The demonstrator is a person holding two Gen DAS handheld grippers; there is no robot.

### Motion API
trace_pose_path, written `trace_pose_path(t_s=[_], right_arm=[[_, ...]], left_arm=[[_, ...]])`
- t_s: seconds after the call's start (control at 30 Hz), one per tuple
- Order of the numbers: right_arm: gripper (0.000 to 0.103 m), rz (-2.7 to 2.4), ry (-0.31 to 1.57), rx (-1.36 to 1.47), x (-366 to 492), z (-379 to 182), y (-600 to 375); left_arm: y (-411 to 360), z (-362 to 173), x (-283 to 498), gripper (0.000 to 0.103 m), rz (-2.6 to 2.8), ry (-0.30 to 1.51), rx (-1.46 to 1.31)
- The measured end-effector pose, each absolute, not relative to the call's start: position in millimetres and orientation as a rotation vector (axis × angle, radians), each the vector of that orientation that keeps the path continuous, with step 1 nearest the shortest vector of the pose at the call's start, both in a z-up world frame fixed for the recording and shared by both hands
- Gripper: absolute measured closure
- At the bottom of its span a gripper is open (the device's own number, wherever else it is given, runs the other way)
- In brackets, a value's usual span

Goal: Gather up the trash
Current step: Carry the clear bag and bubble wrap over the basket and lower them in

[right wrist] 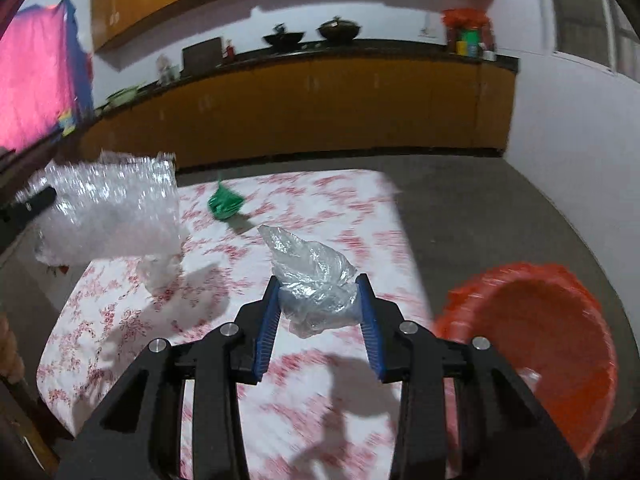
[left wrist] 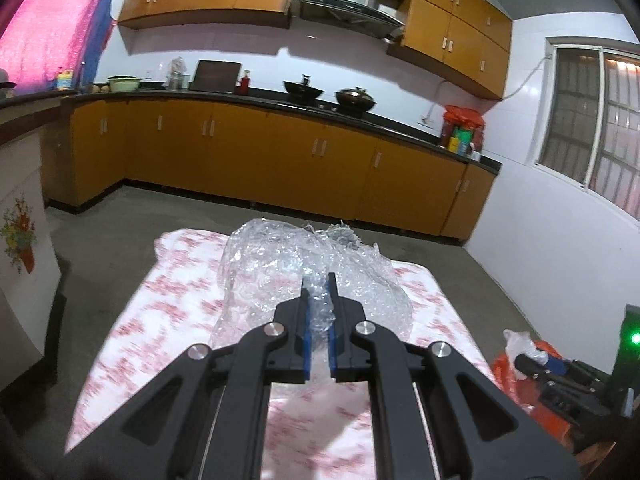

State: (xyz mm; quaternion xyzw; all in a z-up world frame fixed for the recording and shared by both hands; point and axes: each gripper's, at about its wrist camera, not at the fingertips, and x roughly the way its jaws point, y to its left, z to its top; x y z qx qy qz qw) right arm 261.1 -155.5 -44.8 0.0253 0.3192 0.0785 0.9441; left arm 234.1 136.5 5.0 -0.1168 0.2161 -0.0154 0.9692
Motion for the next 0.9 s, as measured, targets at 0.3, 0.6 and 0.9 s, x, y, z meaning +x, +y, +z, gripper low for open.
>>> trace_pose_path(t_s=[0.3,0.6,0.9], right_arm=[[0.064,0.018,0.616,0.091,208,-27,-227],[0.064,-0.113,0.595,0.135,162,-25,-295],[0.064,-0.172,0.591,0.162,141,-25,-321]], left_arm=[[73,10,216,0.096,-0.145,0.452,-0.273],[-1,16,197,0.096,-0.283,0.464,-0.252],[-54,13,176,0.096,-0.402,0.487,-0.225]])
